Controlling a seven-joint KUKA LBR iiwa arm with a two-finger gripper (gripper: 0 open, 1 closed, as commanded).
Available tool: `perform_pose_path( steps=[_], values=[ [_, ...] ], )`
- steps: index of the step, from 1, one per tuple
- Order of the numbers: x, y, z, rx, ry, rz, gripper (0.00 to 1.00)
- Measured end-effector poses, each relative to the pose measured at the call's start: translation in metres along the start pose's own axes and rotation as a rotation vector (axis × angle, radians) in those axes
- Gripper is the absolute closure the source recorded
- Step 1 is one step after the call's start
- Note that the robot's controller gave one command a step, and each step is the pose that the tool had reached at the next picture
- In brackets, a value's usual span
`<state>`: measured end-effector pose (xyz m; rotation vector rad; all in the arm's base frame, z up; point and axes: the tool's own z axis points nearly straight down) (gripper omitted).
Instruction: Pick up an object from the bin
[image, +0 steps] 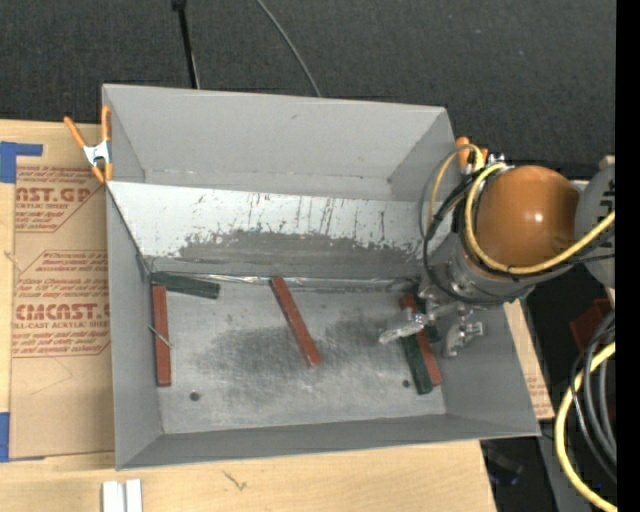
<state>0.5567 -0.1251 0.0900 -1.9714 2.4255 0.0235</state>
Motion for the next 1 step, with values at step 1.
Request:
perform_pose_path(
  steps=[1],
  values=[
    [-0.0112, 0.0066, 0.0170, 0.004, 0.023, -0.349, 1.00]
  ],
)
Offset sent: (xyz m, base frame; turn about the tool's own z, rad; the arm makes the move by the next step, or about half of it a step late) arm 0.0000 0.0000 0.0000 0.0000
